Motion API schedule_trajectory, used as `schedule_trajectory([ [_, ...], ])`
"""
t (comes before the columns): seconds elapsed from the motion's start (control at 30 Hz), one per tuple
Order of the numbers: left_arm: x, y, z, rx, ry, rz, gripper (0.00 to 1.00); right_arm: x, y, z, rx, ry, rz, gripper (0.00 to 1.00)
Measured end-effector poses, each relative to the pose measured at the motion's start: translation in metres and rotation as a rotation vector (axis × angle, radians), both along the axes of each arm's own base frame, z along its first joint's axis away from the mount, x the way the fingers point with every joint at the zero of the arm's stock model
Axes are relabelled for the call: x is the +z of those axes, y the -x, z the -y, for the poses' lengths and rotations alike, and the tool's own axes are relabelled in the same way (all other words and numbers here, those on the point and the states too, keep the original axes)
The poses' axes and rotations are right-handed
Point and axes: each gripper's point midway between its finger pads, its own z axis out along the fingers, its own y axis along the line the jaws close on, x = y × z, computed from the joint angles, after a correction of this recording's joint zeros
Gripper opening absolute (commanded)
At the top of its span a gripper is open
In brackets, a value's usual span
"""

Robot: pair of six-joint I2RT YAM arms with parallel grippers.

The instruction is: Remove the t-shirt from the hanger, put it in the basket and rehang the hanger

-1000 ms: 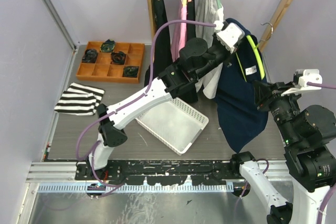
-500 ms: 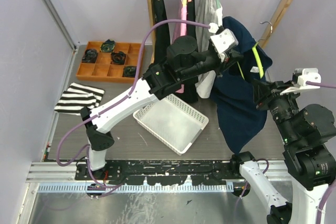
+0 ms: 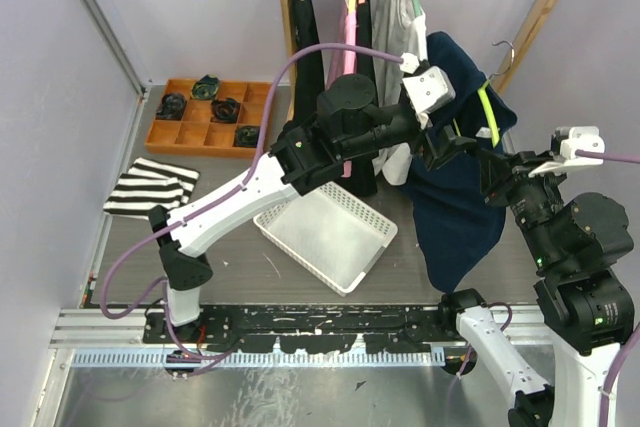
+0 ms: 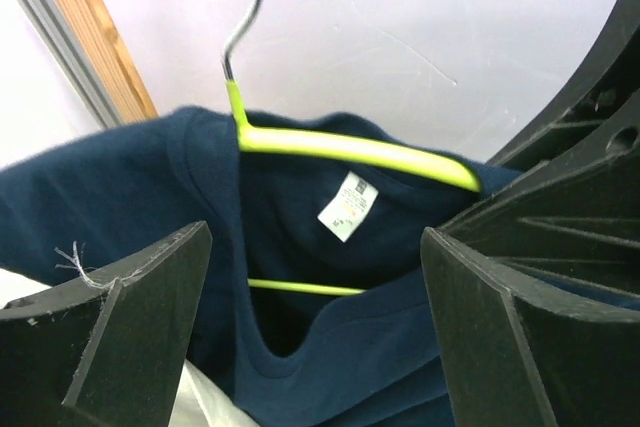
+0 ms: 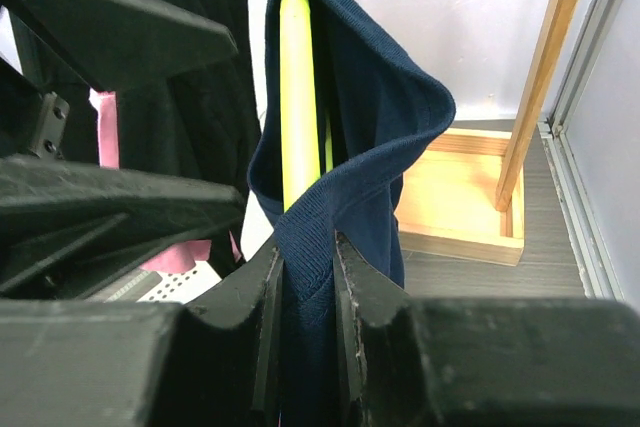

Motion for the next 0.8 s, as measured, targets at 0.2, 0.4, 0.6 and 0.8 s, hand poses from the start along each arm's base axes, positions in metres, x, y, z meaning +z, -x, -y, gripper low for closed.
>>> schedule_trajectory([
  [0.2, 0.026, 0.001, -0.003, 0.001, 0.078, 0.051, 0.89, -0.003, 0.000, -0.001, 0.008, 0.006, -0.005, 0.01],
  [0.4, 0.058, 0.004, -0.006, -0.007, 0.158, 0.085, 0.82, -0.007, 0.002, -0.005, 0.034, 0.012, -0.006, 0.01],
  [0.6, 0.077, 0.003, -0.001, -0.012, 0.208, 0.109, 0.75, -0.006, 0.003, -0.008, 0.048, 0.014, -0.004, 0.01],
  [0.8, 0.058, -0.007, 0.015, 0.000, 0.174, 0.091, 0.71, -0.006, 0.003, -0.008, 0.052, 0.017, -0.003, 0.01],
])
